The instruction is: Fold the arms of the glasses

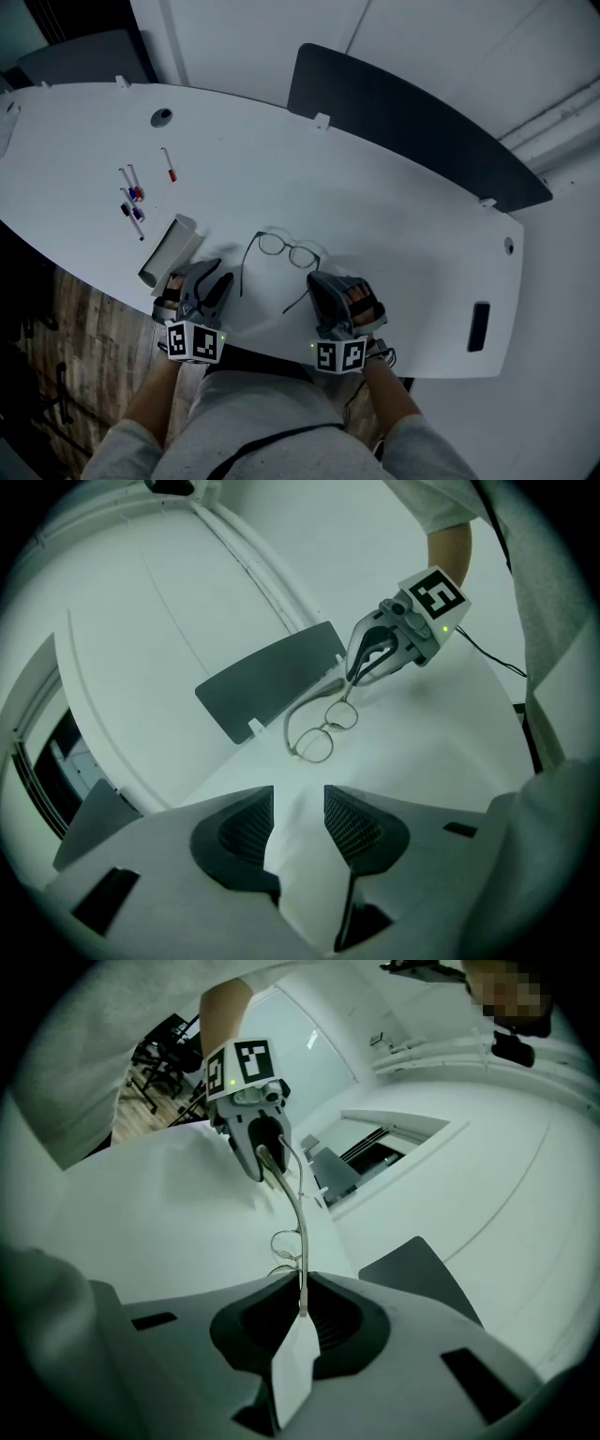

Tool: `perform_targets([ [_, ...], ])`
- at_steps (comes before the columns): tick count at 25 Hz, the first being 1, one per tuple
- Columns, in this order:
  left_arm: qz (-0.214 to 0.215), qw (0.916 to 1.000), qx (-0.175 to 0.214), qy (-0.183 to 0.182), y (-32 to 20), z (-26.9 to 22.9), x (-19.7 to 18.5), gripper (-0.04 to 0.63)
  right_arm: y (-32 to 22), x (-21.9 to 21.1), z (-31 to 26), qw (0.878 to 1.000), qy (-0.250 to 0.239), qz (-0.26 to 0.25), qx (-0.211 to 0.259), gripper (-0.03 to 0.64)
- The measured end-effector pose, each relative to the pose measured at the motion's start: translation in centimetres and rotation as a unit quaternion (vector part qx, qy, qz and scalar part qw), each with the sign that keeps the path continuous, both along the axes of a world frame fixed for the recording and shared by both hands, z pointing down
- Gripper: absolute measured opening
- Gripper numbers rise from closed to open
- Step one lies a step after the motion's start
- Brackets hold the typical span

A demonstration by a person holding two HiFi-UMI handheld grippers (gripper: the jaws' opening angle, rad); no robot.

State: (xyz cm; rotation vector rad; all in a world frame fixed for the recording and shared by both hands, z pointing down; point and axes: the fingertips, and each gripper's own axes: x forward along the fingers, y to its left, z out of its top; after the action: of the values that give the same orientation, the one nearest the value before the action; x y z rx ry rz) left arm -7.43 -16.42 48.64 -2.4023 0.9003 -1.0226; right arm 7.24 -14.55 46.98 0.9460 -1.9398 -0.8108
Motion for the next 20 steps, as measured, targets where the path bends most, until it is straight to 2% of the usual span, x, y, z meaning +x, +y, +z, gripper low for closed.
perform_targets([
  [4,-0.005,0.9997,-0.001,0.023,-0.3,-0.4,0.6,0.169,0.0,-0.2,-0.7,0.999,-0.035,-0.007,-0.009,0.037],
  [9,-0.012,0.9974,-0.013,0.069,-0.6,-0.8,1.0,0.179,0.9,-1.2,-1.9,0.993,-0.106,-0.021,-0.043,0.035],
  [20,-0.040,0.9804,-0.065,0.182,-2.0,-1.1,1.5,0.192,3.0,-2.7,-2.2,0.968,-0.207,-0.061,-0.130,0.035],
])
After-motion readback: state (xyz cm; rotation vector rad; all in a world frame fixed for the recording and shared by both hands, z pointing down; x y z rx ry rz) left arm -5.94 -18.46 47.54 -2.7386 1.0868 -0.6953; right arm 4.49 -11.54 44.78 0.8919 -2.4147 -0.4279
